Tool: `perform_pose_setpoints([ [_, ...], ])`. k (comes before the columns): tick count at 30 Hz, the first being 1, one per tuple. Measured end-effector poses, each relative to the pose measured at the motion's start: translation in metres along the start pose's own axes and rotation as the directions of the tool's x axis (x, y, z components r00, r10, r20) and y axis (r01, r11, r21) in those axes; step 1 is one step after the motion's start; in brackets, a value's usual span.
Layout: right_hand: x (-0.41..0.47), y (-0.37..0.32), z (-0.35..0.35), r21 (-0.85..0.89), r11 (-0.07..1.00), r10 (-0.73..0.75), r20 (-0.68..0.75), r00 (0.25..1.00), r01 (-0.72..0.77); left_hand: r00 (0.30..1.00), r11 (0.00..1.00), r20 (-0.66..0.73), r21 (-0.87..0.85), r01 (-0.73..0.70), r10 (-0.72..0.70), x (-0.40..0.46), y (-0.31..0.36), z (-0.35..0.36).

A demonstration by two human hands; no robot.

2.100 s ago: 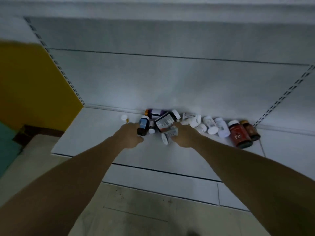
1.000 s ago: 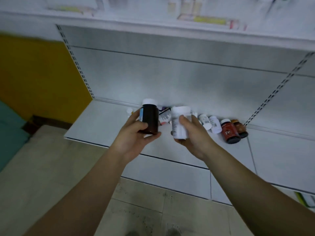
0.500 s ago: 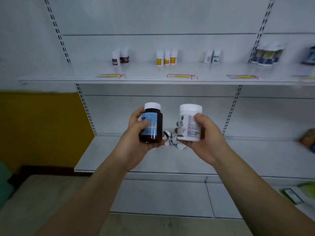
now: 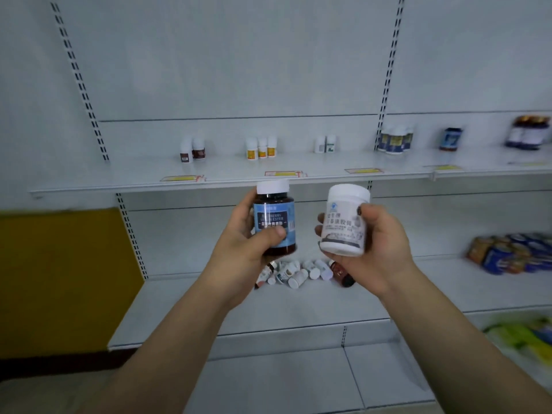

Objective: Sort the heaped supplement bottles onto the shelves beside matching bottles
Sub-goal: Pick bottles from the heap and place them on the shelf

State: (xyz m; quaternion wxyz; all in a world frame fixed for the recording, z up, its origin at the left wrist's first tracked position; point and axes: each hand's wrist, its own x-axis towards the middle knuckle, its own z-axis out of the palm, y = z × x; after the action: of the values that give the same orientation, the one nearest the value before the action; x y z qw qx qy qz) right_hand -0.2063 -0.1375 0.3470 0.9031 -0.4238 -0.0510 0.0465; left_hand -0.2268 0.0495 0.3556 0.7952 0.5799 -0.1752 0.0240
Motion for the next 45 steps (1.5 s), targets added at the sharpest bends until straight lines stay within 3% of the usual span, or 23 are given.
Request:
perform_pose_setpoints([
  [7,-0.025,-0.07,-0.034,-0.093,0.988,-0.128,-0.016,0.992,0.126,0.994,0.997,0.097,-0.063,0.052,-0.046,0.025,-0.01,0.082],
  [15,-0.065,-0.178,-0.138,-0.292,0.907,-0.332,-0.05,0.942,0.304,0.968,0.989,0.237,-0.103,0.109,-0.082,0.056,-0.054,0.226],
  [21,-0.085,-0.266,-0.225,-0.483,0.827,-0.386,-0.119,0.915,0.286,0.952,0.996,0.297,-0.038,0.08,-0.065,0.089,-0.093,0.334],
  [25,-0.079,-0.31,-0.266,-0.513,0.815,-0.403,-0.164,0.901,0.271,0.948,0.996,0.308,0.048,0.071,-0.082,0.121,-0.117,0.384],
  [31,-0.029,-0.35,-0.322,-0.591,0.773,-0.424,-0.208,0.881,0.232,0.943,0.986,0.309,0.142,0.084,-0.125,0.19,-0.152,0.429],
  [35,0.036,-0.371,-0.354,-0.662,0.713,-0.449,-0.178,0.876,0.231,0.959,0.964,0.276,0.267,-0.016,-0.06,0.257,-0.17,0.442],
  [39,0.113,-0.4,-0.385,-0.679,0.699,-0.435,-0.158,0.886,0.222,0.972,0.907,0.237,0.407,-0.109,0.01,0.336,-0.178,0.449],
  [45,0.195,-0.43,-0.419,-0.798,0.588,-0.397,-0.139,0.907,0.135,0.98,0.779,0.183,0.624,-0.053,-0.079,0.424,-0.21,0.451],
])
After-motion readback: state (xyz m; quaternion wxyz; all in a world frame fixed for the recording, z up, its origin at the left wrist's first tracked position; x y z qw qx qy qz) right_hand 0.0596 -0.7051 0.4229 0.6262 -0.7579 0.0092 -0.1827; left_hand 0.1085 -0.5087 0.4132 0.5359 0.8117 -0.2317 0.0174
